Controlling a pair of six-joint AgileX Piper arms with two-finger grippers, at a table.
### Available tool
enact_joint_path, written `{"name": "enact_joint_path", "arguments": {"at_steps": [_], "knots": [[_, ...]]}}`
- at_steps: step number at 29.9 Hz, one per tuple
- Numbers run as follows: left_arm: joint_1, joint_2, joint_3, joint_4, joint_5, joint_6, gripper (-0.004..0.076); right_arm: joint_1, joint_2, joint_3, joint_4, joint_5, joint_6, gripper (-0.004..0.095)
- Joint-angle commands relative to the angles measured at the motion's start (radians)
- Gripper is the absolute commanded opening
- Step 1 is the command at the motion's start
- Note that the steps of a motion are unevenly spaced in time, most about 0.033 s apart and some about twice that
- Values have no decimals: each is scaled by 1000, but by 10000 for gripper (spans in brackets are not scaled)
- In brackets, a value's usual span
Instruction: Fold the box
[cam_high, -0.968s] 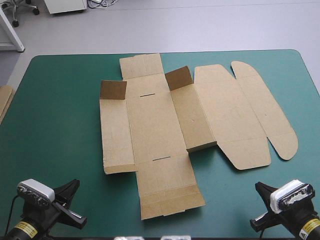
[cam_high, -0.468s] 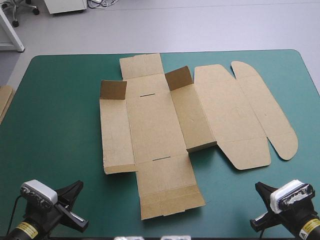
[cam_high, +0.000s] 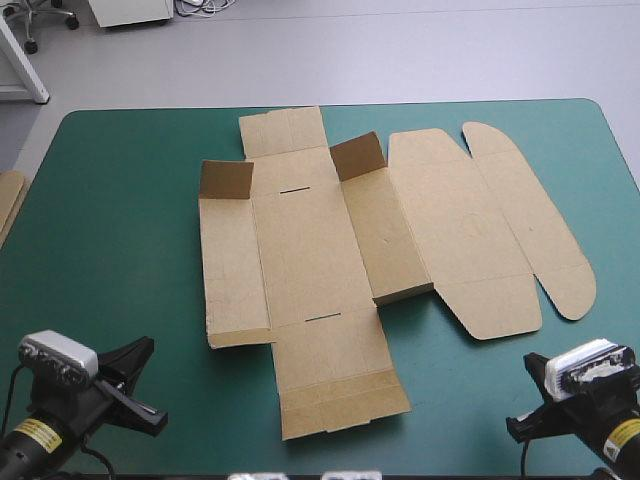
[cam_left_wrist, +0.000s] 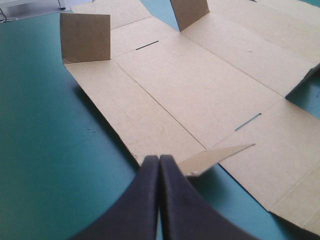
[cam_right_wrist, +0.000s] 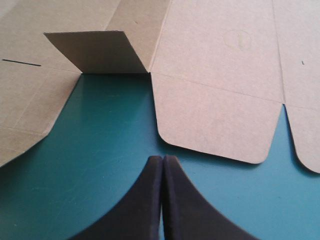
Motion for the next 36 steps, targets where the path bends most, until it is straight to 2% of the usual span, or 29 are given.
{"name": "enact_joint_path", "arguments": {"at_steps": [1, 3, 5, 10, 12, 18, 20, 23, 25, 27, 31, 33, 36], "knots": [[-6, 156, -146, 73, -11, -50, -10, 1, 128, -111, -39, -36, 19, -19], [-6, 249, -224, 132, 38, -94, -1, 1, 200, -166, -39, -44, 19, -18], [-6, 342, -306, 170, 91, -94, 43, 1, 264, -220, -39, -61, 19, -17], [-4, 509, -450, 187, 122, -109, 263, 1, 396, -336, -62, -100, 21, 59], [-4, 553, -482, 195, 119, -121, 310, 1, 444, -384, -106, -95, 44, 123], [-4, 626, -507, 322, 103, -208, 313, 1, 584, -501, -299, -63, 161, 343], [-4, 641, -507, 377, 101, -251, 313, 1, 640, -541, -340, -45, 169, 375], [-2, 666, -507, 395, 106, -282, 313, -22, 724, -598, -340, -38, 167, 377], [17, 680, -500, 377, 118, -282, 313, -60, 785, -629, -301, -37, 147, 377], [58, 692, -483, 355, 123, -280, 313, -133, 838, -657, -214, -49, 78, 377], [176, 695, -421, 256, 84, -218, 313, -336, 922, -703, 122, -56, -158, 377], [258, 695, -377, 133, 57, -142, 313, -437, 962, -719, 319, -42, -286, 377], [364, 717, -318, -82, 31, -34, 313, -531, 1005, -728, 505, -32, -382, 377]]}}
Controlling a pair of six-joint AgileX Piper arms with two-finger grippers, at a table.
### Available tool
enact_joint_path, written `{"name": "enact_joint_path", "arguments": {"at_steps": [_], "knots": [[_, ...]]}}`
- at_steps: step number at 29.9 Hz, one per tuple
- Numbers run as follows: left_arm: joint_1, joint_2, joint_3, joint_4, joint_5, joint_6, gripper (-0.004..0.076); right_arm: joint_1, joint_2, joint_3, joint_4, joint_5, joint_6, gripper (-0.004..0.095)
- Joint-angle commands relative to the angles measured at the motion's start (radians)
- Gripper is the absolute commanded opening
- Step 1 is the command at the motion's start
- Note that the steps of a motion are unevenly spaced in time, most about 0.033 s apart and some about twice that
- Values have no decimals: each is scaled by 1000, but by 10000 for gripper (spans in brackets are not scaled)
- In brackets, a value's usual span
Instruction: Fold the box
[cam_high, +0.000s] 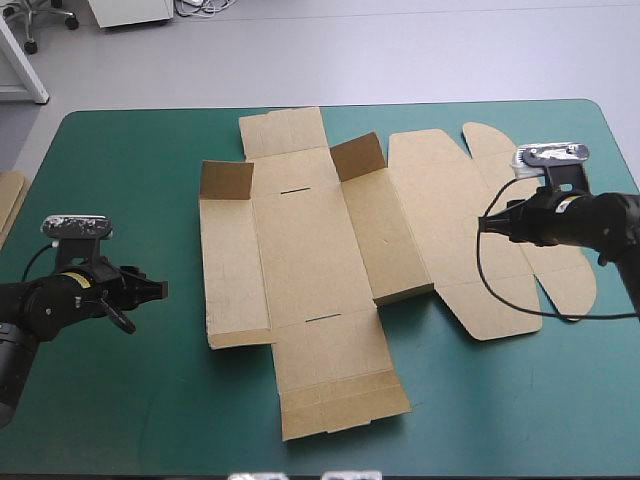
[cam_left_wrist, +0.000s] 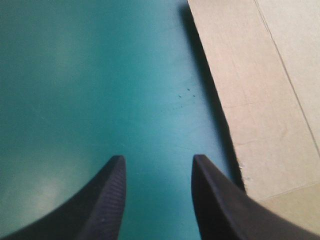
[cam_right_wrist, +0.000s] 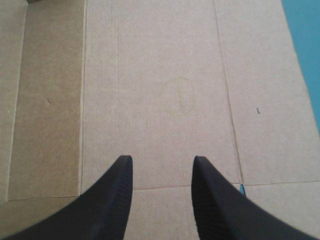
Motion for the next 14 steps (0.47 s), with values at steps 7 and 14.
{"name": "enact_joint_path", "arguments": {"at_steps": [7, 14], "knots": [[220, 156, 150, -698, -60, 413, 313, -109, 102, -82, 334, 56, -234, 381], [259, 250, 193, -878, -13, 570, 313, -109, 110, -91, 318, 60, -248, 651]]}}
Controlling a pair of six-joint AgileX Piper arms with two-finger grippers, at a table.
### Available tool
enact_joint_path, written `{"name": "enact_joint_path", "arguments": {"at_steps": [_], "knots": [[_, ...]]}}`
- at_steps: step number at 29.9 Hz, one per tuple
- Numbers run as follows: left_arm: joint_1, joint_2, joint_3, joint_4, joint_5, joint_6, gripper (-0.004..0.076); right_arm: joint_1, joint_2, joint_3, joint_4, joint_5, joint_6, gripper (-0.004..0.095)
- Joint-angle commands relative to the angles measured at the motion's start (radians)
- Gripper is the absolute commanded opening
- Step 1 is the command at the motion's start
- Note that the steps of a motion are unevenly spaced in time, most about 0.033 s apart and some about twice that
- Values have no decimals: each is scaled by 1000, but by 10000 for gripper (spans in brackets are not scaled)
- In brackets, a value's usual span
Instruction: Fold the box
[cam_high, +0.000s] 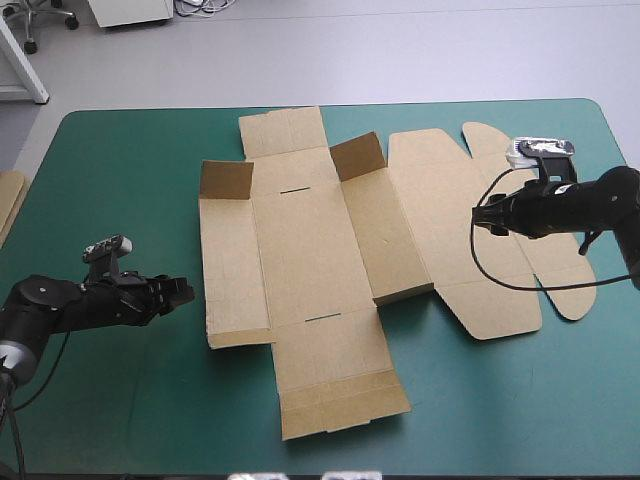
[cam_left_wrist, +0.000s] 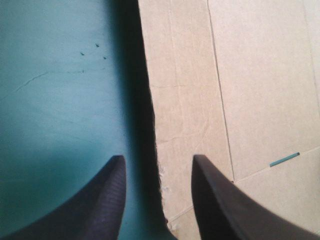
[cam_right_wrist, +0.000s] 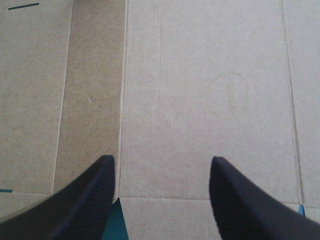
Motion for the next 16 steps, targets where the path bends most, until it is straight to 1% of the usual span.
{"name": "enact_joint_path", "arguments": {"at_steps": [1, 5, 8, 12, 16], "knots": [[4, 17, 5, -116, 6, 60, 313, -7, -29, -37, 21, -31, -15, 658], [4, 51, 56, -230, 30, 161, 313, -7, -29, -37, 23, -31, -15, 656], [4, 64, 108, -332, 24, 240, 313, -7, -29, -37, 23, -29, -15, 656], [4, 80, 158, -379, 4, 301, 313, -7, -29, -37, 23, -13, -15, 656], [4, 80, 190, -486, 6, 387, 313, -7, -29, -37, 25, -7, -15, 656]]}}
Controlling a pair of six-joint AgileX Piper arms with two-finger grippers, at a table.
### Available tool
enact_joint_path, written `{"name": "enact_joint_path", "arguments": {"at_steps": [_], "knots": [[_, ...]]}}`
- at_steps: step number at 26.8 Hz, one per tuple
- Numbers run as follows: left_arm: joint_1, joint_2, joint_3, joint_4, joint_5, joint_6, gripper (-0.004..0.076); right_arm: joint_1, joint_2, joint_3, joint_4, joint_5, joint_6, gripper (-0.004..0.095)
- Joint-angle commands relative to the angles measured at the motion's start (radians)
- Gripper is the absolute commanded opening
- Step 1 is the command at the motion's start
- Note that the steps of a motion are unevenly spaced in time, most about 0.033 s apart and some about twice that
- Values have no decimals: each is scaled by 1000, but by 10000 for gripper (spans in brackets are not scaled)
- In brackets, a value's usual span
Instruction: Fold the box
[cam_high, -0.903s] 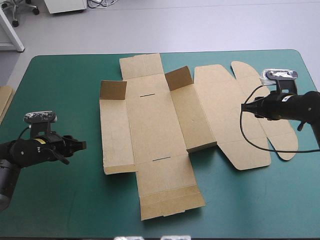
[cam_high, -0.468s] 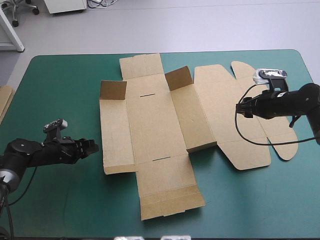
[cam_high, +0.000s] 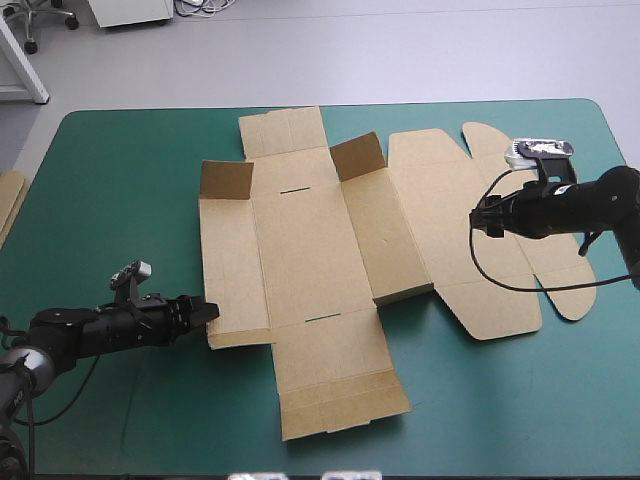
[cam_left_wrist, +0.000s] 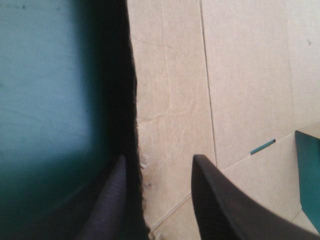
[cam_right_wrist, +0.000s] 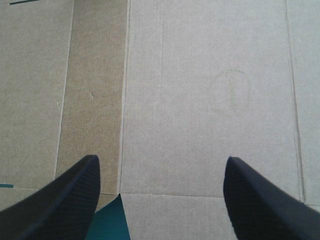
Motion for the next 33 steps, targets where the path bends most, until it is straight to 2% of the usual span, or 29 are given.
{"name": "enact_joint_path", "arguments": {"at_steps": [1, 10, 18, 26, 30, 33], "knots": [[0, -18, -2, -136, 24, 76, 313, -7, -29, -35, 26, -21, -9, 656], [0, 50, -1, -169, 33, 125, 313, -7, -29, -35, 26, -14, -11, 656], [0, 88, -1, -221, 117, 159, 312, -7, -29, -35, 26, -14, -18, 656], [0, 88, -1, -244, 132, 184, 197, -7, -29, -35, 26, -16, -22, 656], [-8, 103, -1, -268, 115, 202, 192, -7, -29, -35, 27, -16, -22, 656], [-87, 131, -3, -298, 99, 213, 196, -7, -29, -35, 27, -18, -22, 656]]}}
